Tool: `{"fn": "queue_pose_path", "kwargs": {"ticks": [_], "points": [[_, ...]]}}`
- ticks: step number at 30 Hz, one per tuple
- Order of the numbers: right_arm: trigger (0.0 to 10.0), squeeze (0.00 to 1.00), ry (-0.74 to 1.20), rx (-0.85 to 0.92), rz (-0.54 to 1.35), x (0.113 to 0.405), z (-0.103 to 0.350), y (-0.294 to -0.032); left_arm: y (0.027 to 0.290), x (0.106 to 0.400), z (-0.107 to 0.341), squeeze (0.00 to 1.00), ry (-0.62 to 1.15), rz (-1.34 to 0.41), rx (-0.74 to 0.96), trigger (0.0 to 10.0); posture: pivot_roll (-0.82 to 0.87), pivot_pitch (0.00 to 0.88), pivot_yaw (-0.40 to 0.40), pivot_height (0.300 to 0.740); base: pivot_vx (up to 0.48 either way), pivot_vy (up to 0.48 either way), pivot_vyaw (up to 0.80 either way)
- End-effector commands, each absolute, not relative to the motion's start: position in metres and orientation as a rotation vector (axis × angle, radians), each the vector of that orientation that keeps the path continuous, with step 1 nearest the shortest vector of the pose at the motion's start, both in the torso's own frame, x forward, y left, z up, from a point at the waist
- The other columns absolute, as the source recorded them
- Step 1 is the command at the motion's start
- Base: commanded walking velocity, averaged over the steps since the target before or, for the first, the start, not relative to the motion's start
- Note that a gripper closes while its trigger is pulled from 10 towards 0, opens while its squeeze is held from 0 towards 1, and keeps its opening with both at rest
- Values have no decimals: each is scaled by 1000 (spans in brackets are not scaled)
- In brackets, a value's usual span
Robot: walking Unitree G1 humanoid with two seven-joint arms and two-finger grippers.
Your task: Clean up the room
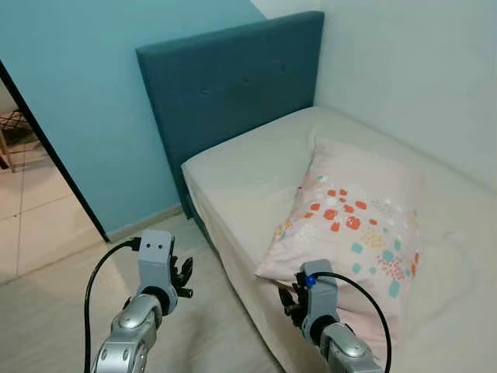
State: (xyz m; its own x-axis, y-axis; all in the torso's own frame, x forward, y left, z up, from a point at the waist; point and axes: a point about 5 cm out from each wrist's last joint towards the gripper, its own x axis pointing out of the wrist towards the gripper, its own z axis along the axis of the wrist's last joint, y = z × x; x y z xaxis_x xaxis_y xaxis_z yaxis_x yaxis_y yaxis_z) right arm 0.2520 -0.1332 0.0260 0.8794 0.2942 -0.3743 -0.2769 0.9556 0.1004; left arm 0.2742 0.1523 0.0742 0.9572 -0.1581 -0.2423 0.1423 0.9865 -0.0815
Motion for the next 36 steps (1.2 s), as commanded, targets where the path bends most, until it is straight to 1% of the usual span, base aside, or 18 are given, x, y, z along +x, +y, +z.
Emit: {"fn": "queue_pose_path", "kwargs": {"ticks": [1, 27, 29, 33, 36], "points": [[10000, 0, 415, 61, 285, 249, 23, -134, 153, 273, 73, 0, 259, -145, -67, 10000, 48, 26, 39, 737, 0, 0, 0], [10000, 0, 410, 56, 265, 253, 23, -138, 153, 275, 75, 0, 246, -144, -71, 10000, 47, 24, 40, 737, 0, 0, 0], [10000, 0, 407, 53, 275, 253, 24, -137, 153, 275, 76, 0, 235, -148, -58, 10000, 46, 24, 39, 737, 0, -480, 0], [10000, 0, 400, 41, 305, 253, 26, -133, 151, 274, 75, 0, 245, -147, -76, 10000, 45, 23, 37, 737, 0, -414, 763], [10000, 0, 405, 57, 326, 251, 25, -131, 153, 273, 73, 0, 252, -125, -102, 10000, 42, 22, 37, 737, 0, 0, 0]]}}
